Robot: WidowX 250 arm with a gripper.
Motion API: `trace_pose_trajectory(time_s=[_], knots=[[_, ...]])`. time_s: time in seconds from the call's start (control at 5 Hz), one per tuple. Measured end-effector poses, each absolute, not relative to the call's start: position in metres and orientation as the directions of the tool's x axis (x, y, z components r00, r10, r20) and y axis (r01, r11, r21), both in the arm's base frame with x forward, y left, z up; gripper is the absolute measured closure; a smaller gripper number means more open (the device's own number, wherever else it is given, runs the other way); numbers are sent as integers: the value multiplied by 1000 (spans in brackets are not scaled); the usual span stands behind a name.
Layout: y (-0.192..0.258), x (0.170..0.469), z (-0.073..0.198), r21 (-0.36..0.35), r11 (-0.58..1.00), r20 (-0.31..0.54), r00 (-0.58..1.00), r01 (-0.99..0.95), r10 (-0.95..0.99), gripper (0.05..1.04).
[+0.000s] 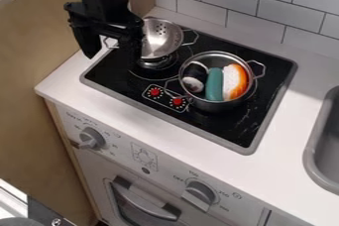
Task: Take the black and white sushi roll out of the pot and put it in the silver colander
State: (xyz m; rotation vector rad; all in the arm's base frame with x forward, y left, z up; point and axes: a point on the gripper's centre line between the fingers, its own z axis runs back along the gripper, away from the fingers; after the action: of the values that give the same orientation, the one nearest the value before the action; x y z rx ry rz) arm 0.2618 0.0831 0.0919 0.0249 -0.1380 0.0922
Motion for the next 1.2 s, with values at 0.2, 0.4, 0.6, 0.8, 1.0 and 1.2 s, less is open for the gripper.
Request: trace_pose_trajectory(time_s=[0.2,0.4,0.6,0.8,1.0,1.2], knots=[[81,259,85,11,994,109,988,-113,111,85],[60,264,84,53,950,99,948,-307,301,85],[37,272,86,60,846,169,840,-530,515,85],[25,271,83,94,675,232,675,-732,700,85],[9,278,82,69,578,311,568,-813,762,85],[5,285,87,4,483,363,451,-876,815,85]])
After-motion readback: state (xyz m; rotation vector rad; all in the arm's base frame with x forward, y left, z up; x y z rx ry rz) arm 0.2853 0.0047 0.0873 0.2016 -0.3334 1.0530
